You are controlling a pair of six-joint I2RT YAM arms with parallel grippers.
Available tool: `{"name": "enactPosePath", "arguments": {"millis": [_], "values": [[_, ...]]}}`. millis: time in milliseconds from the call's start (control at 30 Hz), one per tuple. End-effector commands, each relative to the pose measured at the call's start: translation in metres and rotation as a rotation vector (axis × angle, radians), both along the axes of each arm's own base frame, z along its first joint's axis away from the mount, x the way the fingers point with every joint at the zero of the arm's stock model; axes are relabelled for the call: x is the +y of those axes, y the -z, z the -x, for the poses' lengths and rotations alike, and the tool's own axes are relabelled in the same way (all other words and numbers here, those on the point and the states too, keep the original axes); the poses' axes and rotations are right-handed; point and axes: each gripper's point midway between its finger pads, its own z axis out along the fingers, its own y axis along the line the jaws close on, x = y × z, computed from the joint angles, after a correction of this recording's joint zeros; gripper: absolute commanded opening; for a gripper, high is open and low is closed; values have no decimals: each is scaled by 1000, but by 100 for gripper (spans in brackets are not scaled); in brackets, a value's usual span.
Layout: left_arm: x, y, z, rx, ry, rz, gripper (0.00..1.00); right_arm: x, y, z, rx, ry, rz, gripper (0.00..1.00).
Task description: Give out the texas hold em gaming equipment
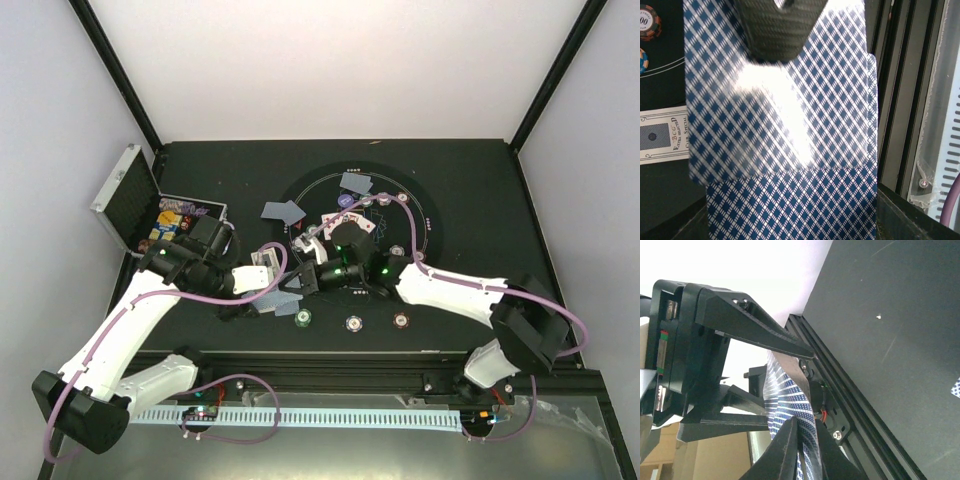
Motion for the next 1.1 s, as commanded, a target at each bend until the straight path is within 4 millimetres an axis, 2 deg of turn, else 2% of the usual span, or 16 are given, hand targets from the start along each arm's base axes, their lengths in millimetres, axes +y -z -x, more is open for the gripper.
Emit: {"name": "enactPosePath", "arguments": {"millis": [0, 400, 567, 800, 933, 1067], "values": [[-7, -14, 0, -19, 16, 56, 2, -22, 22, -18, 9, 88, 123, 8], [-6, -12, 1, -17, 14, 51, 2, -56, 7, -45, -1, 143, 85, 3], [-6, -12, 1, -16, 14, 50, 2, -105, 16, -97, -24, 266, 133, 3], [-6, -11, 0, -14, 13, 46, 2, -186, 61, -198, -7, 442, 327, 4], [-5, -10, -1, -16, 9, 38, 2, -209, 93, -242, 40, 478, 404, 4], [-4, -10, -1, -19, 9, 32, 2, -219, 121, -267, 94, 491, 448, 3]]}}
